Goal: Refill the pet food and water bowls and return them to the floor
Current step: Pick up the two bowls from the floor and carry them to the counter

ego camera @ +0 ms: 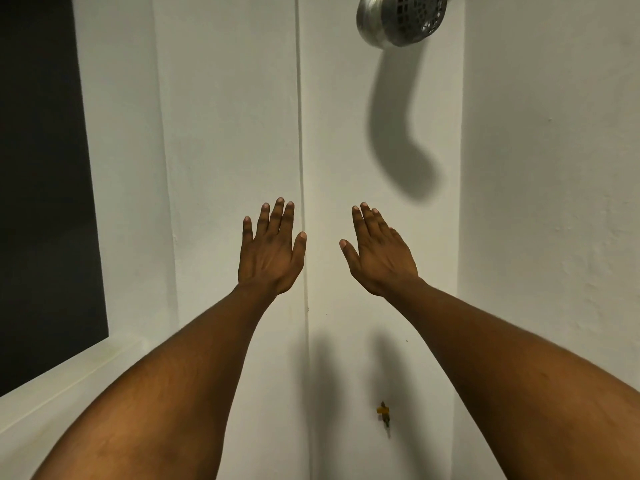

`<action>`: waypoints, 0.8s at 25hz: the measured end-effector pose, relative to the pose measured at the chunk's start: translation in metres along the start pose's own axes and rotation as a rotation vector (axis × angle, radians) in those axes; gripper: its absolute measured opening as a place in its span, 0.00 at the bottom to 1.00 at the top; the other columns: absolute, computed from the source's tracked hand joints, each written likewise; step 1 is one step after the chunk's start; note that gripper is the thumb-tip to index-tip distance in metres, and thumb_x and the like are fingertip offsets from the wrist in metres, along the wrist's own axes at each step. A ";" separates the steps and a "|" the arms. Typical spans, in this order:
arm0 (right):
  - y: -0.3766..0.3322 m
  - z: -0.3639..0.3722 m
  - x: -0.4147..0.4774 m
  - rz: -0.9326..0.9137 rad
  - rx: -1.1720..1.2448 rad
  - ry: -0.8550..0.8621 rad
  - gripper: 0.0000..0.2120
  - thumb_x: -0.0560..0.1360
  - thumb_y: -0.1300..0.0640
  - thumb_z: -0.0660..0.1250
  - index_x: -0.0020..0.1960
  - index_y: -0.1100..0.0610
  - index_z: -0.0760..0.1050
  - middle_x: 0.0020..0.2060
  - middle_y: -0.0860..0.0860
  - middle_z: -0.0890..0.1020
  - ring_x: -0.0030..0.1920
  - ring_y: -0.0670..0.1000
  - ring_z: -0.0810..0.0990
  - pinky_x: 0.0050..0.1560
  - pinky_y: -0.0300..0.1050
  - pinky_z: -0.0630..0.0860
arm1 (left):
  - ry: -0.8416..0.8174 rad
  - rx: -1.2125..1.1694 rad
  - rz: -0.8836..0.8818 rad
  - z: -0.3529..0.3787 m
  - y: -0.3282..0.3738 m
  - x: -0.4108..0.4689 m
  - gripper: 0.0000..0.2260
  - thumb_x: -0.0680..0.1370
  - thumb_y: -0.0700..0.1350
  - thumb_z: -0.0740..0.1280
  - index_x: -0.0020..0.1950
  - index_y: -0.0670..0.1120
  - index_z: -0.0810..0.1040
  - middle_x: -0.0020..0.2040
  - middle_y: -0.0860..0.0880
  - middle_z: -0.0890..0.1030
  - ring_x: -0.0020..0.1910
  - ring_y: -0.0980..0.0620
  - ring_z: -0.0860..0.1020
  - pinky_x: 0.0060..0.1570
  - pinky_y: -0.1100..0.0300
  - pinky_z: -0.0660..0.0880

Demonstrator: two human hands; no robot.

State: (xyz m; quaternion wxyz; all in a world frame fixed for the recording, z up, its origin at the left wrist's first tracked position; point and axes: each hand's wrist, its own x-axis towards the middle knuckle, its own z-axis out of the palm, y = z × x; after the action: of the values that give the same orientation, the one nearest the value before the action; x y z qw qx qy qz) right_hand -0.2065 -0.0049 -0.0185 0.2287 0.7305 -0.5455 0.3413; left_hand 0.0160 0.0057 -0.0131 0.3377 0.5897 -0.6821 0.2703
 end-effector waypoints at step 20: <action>-0.238 0.144 -0.080 -0.386 0.553 -0.434 0.31 0.88 0.39 0.52 0.83 0.57 0.63 0.83 0.53 0.66 0.80 0.59 0.68 0.71 0.60 0.73 | -0.244 0.155 -0.573 -0.026 -0.204 -0.231 0.27 0.87 0.60 0.50 0.81 0.49 0.68 0.77 0.45 0.75 0.72 0.40 0.76 0.65 0.44 0.77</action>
State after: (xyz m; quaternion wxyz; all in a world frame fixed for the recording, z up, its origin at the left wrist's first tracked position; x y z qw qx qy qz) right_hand 0.0427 0.0165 -0.1646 -0.0370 0.9087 -0.3215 0.2638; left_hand 0.2387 0.1369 -0.1831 0.2698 0.8098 -0.5010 0.1428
